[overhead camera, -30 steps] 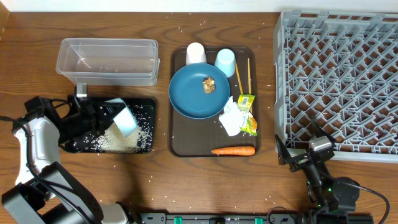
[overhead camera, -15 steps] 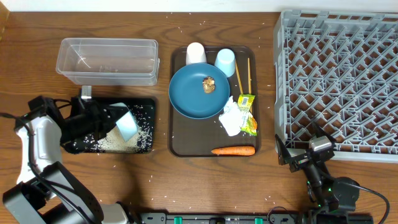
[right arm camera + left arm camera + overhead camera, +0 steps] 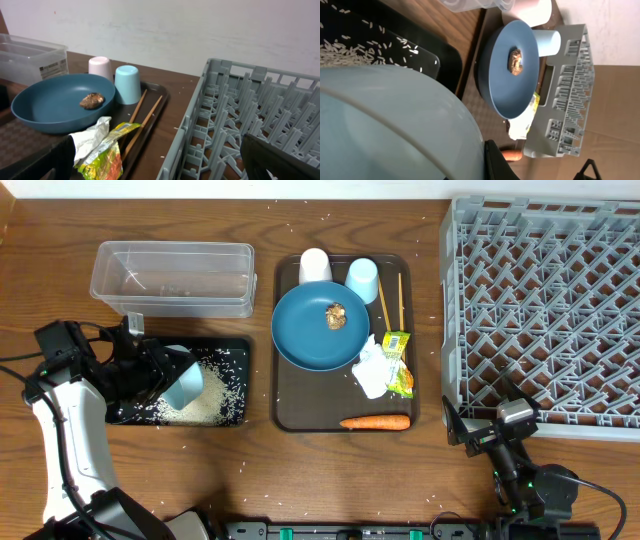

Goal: Sort waste into correct bins and load items into the dishwasher rack
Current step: 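Tilt the bowl with the left gripper, pouring rice onto the black tray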

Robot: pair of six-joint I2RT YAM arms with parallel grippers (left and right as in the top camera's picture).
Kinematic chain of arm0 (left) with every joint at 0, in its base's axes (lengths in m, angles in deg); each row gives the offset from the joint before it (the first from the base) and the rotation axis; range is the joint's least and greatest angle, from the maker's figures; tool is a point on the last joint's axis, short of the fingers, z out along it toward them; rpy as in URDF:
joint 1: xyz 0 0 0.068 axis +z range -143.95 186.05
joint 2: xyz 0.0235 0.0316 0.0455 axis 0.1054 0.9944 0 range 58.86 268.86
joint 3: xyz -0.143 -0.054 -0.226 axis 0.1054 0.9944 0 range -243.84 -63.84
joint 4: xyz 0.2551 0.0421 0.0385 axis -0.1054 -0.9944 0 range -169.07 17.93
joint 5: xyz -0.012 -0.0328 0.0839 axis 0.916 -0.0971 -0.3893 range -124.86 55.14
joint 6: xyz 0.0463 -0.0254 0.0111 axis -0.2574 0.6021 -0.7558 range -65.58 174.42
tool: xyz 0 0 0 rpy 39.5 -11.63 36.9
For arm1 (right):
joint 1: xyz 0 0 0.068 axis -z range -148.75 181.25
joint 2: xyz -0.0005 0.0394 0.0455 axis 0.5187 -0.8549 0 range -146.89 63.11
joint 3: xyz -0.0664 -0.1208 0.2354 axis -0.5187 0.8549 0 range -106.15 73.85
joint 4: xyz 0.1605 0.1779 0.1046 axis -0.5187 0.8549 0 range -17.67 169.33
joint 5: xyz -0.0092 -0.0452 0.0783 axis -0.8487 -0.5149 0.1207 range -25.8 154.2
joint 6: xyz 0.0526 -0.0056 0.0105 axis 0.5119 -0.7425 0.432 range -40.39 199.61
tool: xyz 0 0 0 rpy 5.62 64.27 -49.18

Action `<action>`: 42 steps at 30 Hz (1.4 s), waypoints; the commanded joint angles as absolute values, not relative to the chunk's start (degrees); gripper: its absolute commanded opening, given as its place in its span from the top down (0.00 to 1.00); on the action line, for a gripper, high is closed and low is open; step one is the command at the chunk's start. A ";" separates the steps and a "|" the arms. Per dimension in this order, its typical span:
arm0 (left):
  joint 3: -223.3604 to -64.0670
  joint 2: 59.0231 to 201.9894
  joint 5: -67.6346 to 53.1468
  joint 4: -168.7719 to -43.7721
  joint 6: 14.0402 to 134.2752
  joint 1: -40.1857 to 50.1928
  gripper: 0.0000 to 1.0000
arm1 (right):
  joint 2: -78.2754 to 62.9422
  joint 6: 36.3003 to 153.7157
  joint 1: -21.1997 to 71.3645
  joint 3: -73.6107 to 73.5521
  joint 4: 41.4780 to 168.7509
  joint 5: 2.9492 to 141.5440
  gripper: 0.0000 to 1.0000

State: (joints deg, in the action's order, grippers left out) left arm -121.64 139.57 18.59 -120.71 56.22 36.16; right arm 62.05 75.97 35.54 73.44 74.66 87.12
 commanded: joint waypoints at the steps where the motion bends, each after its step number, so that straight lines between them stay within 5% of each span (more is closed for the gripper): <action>1: -122.14 139.81 23.86 -120.21 58.15 36.07 0.94 | 62.09 75.25 36.85 73.53 74.90 86.90 0.01; 12: -122.12 145.86 46.92 -112.60 55.87 36.07 0.94 | 62.09 75.25 36.85 73.53 74.90 86.90 0.01; 16: -122.12 151.87 55.38 -110.94 64.14 35.99 0.94 | 62.09 75.25 36.85 73.53 74.90 86.90 0.01; 28: -122.14 159.91 55.20 -114.81 77.95 35.85 0.94 | 62.09 75.25 36.85 73.53 74.90 86.90 0.01; 39: -122.12 160.31 55.25 -106.17 78.78 36.60 0.94 | 62.09 75.25 36.85 73.53 74.90 86.90 0.01; 42: -122.12 159.96 55.07 -112.49 79.33 36.58 0.94 | 62.09 75.25 36.85 73.53 74.90 86.90 0.01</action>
